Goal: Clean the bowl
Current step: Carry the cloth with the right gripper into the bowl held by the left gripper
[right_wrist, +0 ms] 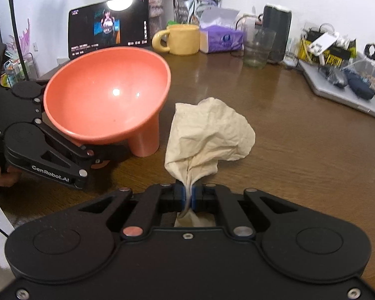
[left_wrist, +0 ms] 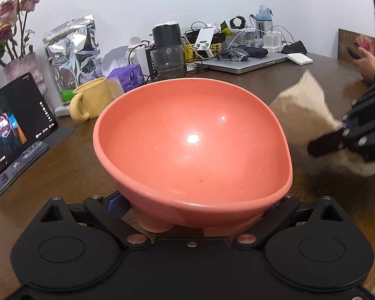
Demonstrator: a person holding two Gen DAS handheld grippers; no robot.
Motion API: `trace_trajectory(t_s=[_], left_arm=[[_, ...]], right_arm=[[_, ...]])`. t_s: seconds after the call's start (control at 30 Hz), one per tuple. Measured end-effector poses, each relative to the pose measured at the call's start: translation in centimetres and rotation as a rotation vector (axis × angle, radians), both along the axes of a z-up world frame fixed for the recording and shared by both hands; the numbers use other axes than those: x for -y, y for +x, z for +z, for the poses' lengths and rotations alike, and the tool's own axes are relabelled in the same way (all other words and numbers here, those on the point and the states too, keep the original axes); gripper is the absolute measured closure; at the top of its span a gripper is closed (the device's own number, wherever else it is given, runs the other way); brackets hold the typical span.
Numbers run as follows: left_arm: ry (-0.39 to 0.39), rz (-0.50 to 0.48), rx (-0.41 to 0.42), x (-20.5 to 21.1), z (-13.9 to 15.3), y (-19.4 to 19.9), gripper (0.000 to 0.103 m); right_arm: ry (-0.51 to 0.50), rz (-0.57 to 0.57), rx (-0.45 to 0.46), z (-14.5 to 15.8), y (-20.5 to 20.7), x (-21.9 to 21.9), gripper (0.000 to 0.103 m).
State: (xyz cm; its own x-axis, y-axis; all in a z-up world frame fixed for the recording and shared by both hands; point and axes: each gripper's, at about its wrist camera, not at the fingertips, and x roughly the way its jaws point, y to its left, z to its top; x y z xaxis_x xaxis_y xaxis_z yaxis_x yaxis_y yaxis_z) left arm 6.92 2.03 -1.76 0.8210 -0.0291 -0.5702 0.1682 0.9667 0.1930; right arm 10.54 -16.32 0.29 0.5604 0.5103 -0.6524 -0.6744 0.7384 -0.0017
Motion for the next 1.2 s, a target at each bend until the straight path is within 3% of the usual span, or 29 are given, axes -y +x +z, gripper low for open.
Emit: trace_trajectory(t_s=[0.23, 0.33, 0.6, 0.87, 1.2], left_arm=[[0.062, -0.028, 0.018, 0.7, 0.1, -0.2, 0.007], [0.079, -0.038, 0.020, 0.9, 0.2, -0.1, 0.007], [0.145, -0.092, 0.011, 1.5, 0.5, 0.7, 0.007], [0.189, -0.161, -0.013, 1.6, 1.1, 1.9, 0.007], [0.215, -0.244, -0.053, 1.6, 1.3, 3.1, 0.007]], right_arm=[[-0.050, 0.053, 0.081, 2.8, -1.0, 0.2, 0.099], [-0.100, 0.089, 0.184, 4.2, -1.5, -0.7, 0.099], [-0.179, 0.189, 0.266, 5.7, -1.6, -3.5, 0.099], [-0.249, 0.243, 0.302, 5.9, -1.2, -5.5, 0.099], [-0.276, 0.277, 0.238, 6.0, 0.2, -6.7, 0.099]])
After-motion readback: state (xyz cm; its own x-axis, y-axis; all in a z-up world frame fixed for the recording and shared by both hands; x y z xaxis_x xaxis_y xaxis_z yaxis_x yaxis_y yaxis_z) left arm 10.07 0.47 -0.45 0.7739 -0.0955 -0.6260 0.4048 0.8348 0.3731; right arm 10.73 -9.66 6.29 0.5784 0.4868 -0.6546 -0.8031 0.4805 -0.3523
